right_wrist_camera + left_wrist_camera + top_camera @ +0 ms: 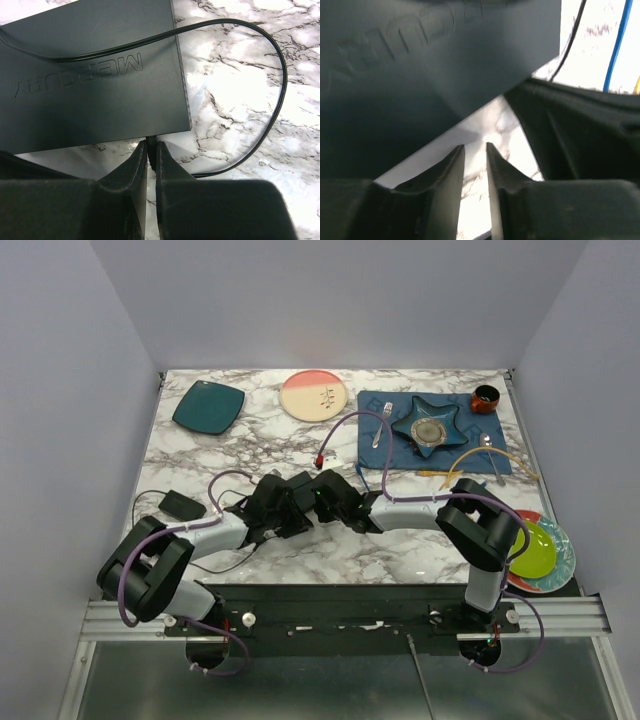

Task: Pull the plug from the switch port

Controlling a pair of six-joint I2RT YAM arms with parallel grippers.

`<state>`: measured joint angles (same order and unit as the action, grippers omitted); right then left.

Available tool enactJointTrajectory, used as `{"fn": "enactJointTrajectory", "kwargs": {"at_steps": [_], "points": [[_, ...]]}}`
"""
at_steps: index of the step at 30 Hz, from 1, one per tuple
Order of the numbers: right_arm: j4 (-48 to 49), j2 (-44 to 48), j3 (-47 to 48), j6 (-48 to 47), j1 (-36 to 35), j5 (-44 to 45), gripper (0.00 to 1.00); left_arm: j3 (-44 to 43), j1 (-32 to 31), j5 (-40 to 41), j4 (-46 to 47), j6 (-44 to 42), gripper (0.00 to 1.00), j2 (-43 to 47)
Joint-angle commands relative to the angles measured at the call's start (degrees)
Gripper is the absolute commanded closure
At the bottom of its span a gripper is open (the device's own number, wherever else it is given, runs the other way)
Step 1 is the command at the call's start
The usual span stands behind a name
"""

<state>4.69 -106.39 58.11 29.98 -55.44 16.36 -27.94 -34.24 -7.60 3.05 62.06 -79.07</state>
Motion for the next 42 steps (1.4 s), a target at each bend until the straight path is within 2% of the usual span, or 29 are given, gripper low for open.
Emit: {"fn": "enactJointTrajectory", "kwargs": {"at_steps": [1, 6, 13, 36, 42], "points": [[-0.21, 1.45, -1.41, 0.08, -0.63, 0.78, 0.99, -2.29, -0.13, 6.01, -0.32, 2.70, 0.68, -4.95], [-0.38, 1.71, -2.38, -0.27, -0.72, 0.17, 0.99, -4.75, -0.13, 7.16, -0.33, 5.26, 0.75, -9.25], [-0.38, 1.89, -3.44, -0.62, -0.81, -1.15, 0.99, -4.66, -0.13, 10.49, -0.85, 6.93, 0.78, -8.56], [0.32, 7.07, -13.01, -2.91, -4.85, -5.72, 0.99, -5.28, 1.63, 12.43, -2.43, 7.02, 0.78, -7.50], [-1.95, 12.68, -13.46, -2.38, -5.20, -1.34, 0.99, -5.28, 1.72, 11.81, -2.96, 5.71, 0.78, -5.58]]}}
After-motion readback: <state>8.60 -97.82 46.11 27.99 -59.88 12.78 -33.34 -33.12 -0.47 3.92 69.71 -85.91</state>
